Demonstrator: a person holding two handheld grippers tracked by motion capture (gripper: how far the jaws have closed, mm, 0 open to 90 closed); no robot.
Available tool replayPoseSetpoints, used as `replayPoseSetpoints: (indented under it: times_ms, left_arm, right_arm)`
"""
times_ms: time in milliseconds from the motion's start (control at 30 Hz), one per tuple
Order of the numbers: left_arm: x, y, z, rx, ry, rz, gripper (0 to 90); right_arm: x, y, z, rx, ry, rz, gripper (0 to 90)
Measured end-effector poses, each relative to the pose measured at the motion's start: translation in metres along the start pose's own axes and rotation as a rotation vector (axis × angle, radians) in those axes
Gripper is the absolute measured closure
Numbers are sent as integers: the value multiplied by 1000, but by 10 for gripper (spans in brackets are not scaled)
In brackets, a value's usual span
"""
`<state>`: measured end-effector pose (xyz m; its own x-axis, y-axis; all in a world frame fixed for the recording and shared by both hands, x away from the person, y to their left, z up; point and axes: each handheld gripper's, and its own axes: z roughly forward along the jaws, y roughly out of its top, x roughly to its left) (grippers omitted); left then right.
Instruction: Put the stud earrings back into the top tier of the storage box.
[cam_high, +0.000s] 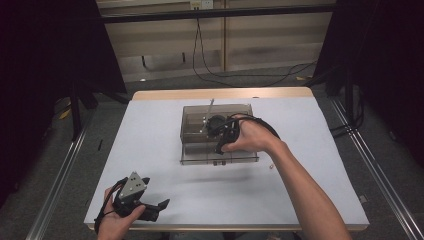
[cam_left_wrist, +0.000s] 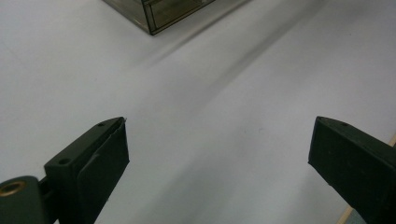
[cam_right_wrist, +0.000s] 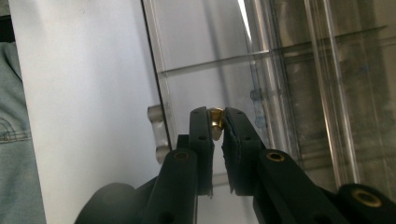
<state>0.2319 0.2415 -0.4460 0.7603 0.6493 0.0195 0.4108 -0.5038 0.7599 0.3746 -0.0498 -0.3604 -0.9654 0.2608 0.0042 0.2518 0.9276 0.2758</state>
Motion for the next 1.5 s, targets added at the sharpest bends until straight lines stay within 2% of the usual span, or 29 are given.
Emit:
replayPoseSetpoints:
  times_ms: [33,133,167,333,633,667,767,833,967,1267,1367,1433,1500]
  left_arm:
    - [1,0,-1,3,7,-1,47]
    - [1,0,0,1,1,2,48]
    - [1,0,-1,-4,3,0,47]
    - [1,0,0,4,0,5,47]
    - [1,-1,-1,1,4,5,47]
    - [1,-1,0,1,6,2,47]
    - [2,-1,-1,13,11,8,47]
    - [2,-1,-1,7,11,8,47]
    - [2,-1,-1,5,12,7,47]
    - [1,-1,-1,-1,11,7,47]
    - [2,-1,-1,2,10,6,47]
    - [1,-1,-1,0,10,3,47]
    - [2,0,-2,-3,9,5,47]
  right_arm:
    - [1,4,4,19,-1,2,820]
    - [1,7,7,31,7,0,820]
    - [-1,8,11,53,0,-14,818]
    - [-1,8,17,99,-9,-2,818]
    - [-2,9,20,102,-15,-15,815]
    - [0,8,20,111,-11,1,812]
    - [-1,8,20,112,-10,5,798]
    - [-2,8,20,92,-22,-15,792]
    - [-3,5,13,72,-16,5,748]
    - [-3,-6,2,5,-21,36,743]
    - [-2,-17,-5,-46,-7,89,745]
    - [-4,-19,-6,-64,-5,79,745]
    - [-4,-29,-10,-104,-1,125,746]
